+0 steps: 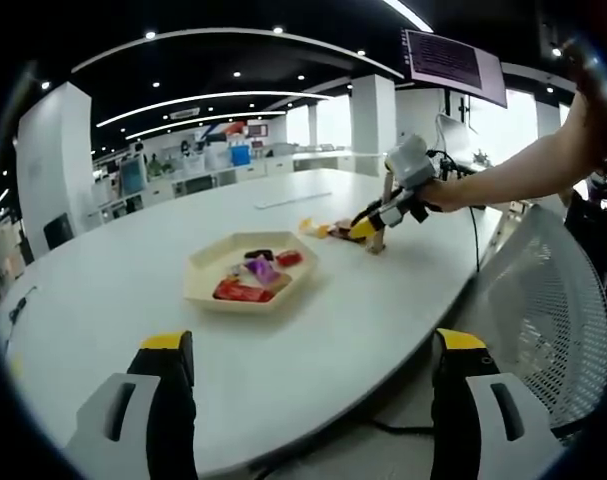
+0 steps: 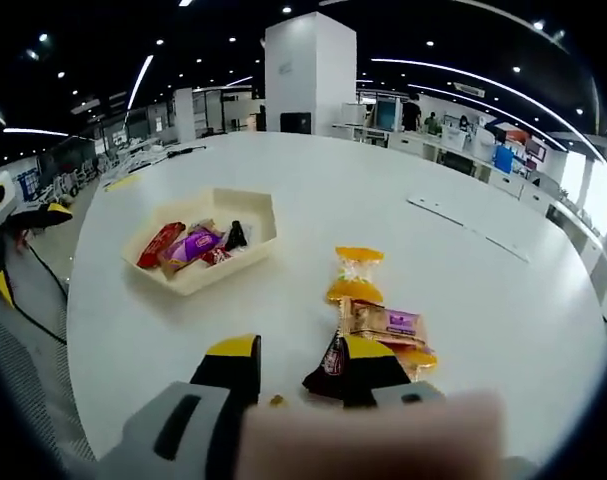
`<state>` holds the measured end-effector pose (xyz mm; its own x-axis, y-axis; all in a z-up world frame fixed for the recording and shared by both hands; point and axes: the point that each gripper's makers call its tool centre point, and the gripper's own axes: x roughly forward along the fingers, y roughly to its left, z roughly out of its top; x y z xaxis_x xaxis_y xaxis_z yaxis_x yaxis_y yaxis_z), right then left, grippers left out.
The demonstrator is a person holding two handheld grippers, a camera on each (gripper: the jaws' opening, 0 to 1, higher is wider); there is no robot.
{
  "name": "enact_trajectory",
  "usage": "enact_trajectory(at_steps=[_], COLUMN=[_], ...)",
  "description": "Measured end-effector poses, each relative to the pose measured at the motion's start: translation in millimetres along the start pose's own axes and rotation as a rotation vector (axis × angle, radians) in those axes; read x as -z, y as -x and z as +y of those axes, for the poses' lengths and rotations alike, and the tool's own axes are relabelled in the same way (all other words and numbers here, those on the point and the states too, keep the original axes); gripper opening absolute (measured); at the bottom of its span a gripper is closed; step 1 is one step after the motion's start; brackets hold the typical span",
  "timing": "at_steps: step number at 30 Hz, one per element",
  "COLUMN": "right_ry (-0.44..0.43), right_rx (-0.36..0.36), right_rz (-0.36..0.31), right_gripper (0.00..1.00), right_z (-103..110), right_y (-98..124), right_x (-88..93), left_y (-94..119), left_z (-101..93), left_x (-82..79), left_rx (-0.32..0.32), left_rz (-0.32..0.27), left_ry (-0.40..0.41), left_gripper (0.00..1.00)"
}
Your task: Place the target food into the container with the food tongs after gripping and lifting it, then release it inside without dropping or visibly crushing the food.
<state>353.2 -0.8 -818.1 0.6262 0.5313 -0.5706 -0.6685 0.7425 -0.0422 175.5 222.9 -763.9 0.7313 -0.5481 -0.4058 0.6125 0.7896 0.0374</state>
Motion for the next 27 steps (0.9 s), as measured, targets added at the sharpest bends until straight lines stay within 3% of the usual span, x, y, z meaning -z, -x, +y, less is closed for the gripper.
enact_trajectory(at_steps=[5,12,16,27], right_ry=[0.078,0.099,0.049,0.0], right_rx=[0.0,0.001,0.05,0.069], right_rz=[0.012,-0.003,0.007,0.0], right_gripper=[0.29,0.26,0.21,0.19], right_z=[6,6,-4,-7], right_y=[-2,0,-2,1], right_x=[1.2,0.6,-0.1,0.0], left_y=[0,0,0,0], left_z=[-0.1,-0.2,-0.9,-0.4], left_x=[0.2,0.7,1.1,0.5], left_rx=[-0.001,-0.002,0.001,-0.001], left_rz=[0.001,0.004,0.006,0.003], left_ry=[0.0,0.001,0.001,0.0], left_gripper=[0.96,0.96,0.96,0.96])
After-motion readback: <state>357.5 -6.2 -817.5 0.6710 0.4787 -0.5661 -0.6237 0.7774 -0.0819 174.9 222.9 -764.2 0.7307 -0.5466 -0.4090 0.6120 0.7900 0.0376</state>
